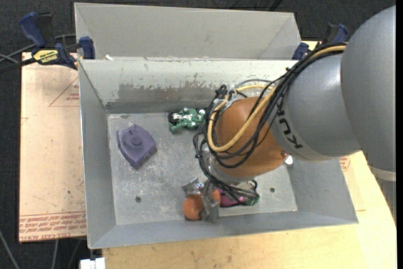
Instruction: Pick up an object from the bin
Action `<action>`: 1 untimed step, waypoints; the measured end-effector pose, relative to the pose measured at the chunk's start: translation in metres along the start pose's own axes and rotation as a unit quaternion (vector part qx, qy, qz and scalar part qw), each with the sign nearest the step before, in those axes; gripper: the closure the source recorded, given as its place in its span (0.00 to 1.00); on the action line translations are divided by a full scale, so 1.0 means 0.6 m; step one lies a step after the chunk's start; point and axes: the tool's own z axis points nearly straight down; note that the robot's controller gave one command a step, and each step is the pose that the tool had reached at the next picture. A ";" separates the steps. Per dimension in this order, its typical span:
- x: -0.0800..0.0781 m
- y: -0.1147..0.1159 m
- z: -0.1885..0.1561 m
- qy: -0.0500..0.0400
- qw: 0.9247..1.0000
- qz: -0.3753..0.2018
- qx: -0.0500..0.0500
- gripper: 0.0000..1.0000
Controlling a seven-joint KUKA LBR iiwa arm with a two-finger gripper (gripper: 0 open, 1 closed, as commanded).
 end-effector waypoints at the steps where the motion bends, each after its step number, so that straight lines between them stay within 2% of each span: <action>1: 0.000 0.001 -0.004 0.000 1.000 0.000 0.000 1.00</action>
Offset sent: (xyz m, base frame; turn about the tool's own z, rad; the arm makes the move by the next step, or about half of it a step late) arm -0.0002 -0.0001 0.0969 0.0000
